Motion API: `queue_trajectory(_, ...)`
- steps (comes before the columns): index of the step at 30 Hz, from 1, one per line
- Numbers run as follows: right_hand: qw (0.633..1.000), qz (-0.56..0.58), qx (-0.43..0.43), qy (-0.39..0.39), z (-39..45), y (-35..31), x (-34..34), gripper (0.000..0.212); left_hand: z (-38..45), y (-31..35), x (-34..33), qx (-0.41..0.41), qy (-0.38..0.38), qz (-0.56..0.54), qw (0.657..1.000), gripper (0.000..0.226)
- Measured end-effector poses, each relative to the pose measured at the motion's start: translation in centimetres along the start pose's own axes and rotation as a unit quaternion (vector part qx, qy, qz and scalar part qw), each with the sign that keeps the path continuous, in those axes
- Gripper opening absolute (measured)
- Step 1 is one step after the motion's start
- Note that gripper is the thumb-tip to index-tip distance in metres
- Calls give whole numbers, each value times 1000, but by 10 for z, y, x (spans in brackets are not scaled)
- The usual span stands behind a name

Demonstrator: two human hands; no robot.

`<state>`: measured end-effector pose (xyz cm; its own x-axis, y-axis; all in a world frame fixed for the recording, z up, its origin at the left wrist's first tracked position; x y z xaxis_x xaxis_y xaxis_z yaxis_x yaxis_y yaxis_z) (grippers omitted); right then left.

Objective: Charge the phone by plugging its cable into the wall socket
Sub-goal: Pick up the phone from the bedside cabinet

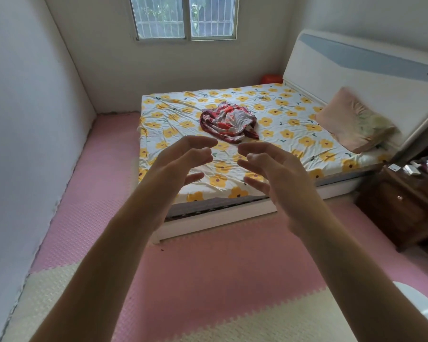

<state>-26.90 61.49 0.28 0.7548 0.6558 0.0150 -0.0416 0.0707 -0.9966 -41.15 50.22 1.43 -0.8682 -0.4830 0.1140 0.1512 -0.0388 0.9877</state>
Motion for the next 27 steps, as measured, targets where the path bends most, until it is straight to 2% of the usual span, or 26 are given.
queue_trajectory(6,1000,5,-2,18,58,-1,-22,22,56,-8,37,2,-11,-3,1000,26)
queue_trajectory(13,998,-5,-5,56,101,4,-6,20,115,-13,31,-10,-64,-15,998,24)
queue_trajectory(20,995,0,-15,98,142,19,43,23,182,-21,-8,-11,-101,-22,995,25)
queue_trajectory(27,991,11,-7,134,197,26,125,22,264,-24,-76,-15,-132,-18,991,27)
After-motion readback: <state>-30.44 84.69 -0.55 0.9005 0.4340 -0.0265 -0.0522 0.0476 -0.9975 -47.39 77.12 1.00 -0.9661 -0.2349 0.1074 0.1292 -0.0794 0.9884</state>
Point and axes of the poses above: each hand's wrist, its own z-axis towards the middle knuckle, its own x-axis out of the back of the hand, y = z × x, the point moved 6 cm from there along z, towards the middle knuckle
